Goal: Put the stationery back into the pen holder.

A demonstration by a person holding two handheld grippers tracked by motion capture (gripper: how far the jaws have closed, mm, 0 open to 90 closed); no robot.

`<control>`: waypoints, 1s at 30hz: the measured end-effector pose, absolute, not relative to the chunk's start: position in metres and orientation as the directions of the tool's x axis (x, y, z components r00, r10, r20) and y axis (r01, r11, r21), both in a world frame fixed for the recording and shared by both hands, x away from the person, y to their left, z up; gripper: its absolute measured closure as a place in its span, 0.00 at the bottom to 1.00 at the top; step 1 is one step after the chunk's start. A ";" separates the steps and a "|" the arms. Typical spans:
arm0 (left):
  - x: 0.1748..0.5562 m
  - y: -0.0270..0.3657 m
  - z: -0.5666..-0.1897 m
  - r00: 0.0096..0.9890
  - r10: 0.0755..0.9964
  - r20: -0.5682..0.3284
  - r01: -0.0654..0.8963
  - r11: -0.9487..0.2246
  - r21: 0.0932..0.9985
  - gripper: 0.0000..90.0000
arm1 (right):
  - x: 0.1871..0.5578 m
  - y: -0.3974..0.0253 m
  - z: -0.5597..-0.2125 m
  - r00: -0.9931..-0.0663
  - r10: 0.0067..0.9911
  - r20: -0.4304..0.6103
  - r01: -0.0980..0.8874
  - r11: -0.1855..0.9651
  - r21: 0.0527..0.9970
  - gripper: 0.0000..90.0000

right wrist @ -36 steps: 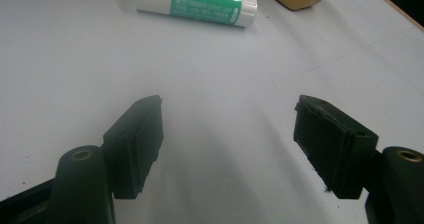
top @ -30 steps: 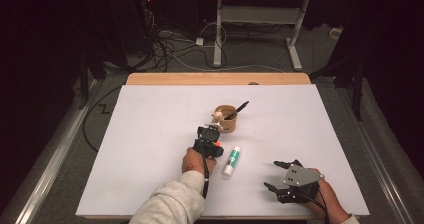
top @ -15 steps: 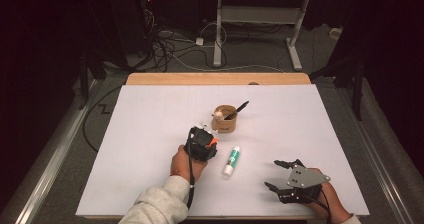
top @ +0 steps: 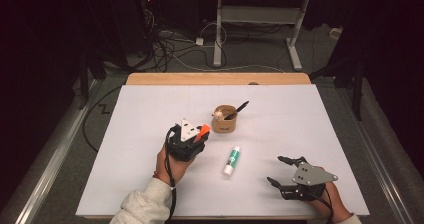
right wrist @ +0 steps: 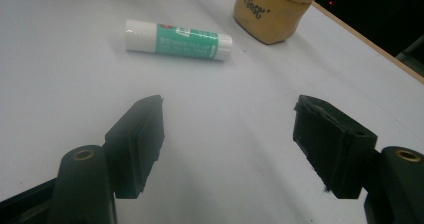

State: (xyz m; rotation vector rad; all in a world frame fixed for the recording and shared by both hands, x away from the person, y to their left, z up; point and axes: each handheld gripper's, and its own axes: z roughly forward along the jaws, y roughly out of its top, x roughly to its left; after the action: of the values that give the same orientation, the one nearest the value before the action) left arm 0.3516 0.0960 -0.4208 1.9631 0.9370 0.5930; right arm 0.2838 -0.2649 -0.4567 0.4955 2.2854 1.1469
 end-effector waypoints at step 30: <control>0.381 0.078 -0.377 0.728 0.684 0.052 0.100 -0.180 0.979 0.72 | 0.288 -0.271 -0.456 -0.775 0.566 -0.280 0.092 0.540 0.837 0.32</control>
State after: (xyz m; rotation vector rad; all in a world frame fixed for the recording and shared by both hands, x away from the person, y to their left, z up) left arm 0.3806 0.0783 -0.3769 1.6963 0.6310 0.5878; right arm 0.2885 -0.2709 -0.4564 0.5314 2.2478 1.1773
